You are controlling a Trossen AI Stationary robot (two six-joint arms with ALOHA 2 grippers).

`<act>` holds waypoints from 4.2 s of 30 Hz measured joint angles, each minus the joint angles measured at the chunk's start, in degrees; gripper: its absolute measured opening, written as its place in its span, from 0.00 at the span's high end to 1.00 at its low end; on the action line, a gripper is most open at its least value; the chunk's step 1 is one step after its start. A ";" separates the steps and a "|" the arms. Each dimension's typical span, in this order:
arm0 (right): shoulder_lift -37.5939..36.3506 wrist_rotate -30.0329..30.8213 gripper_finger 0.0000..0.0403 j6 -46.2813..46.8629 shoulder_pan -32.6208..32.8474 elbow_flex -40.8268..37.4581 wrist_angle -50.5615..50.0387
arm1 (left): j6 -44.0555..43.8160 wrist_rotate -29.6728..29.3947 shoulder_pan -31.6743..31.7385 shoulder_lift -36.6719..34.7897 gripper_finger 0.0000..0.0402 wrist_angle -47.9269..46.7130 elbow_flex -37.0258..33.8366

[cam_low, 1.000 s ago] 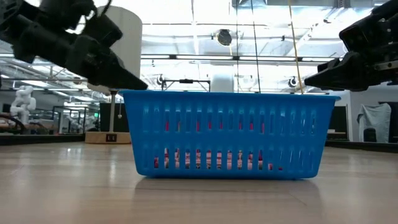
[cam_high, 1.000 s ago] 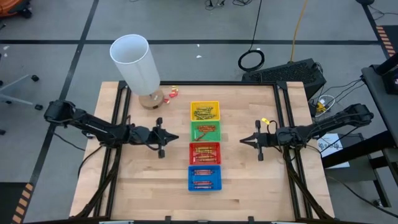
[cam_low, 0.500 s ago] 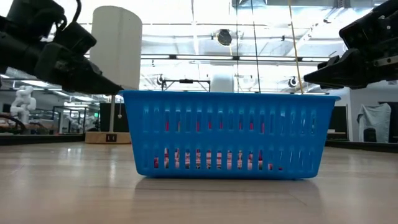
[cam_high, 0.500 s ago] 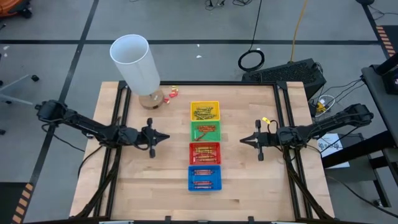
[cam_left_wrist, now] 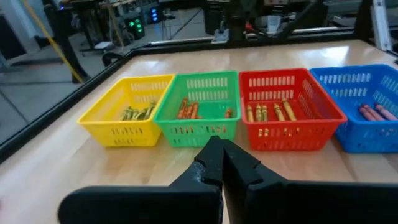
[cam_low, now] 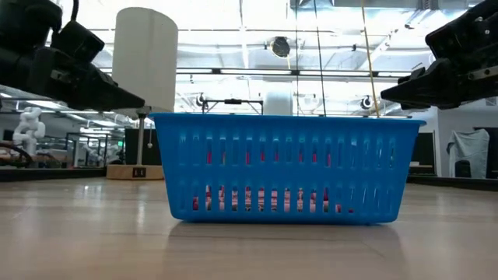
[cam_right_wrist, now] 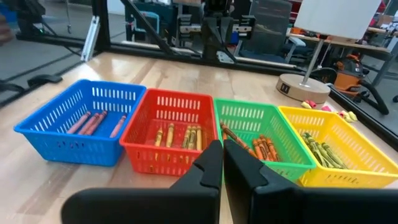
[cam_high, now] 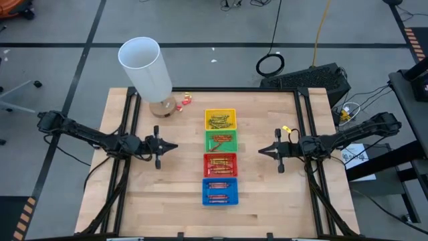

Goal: Sort crayons
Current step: Return to Home Position

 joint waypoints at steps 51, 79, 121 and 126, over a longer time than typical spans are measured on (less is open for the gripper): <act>-36.86 -15.89 1.00 -6.78 -5.27 0.00 -26.68 | 0.25 0.73 0.02 -14.33 1.00 -12.52 -0.09; -36.07 -14.62 1.00 -6.65 -5.27 0.00 -26.76 | 8.64 6.43 0.02 -31.40 1.00 -20.32 -0.14; -36.07 -14.64 1.00 -6.64 -5.27 0.00 -26.60 | 4.60 19.23 11.56 -40.13 1.00 -27.70 -0.14; -36.07 -14.63 1.00 -6.65 -5.27 0.00 -26.60 | 4.57 19.11 11.56 -40.13 1.00 -27.43 -0.15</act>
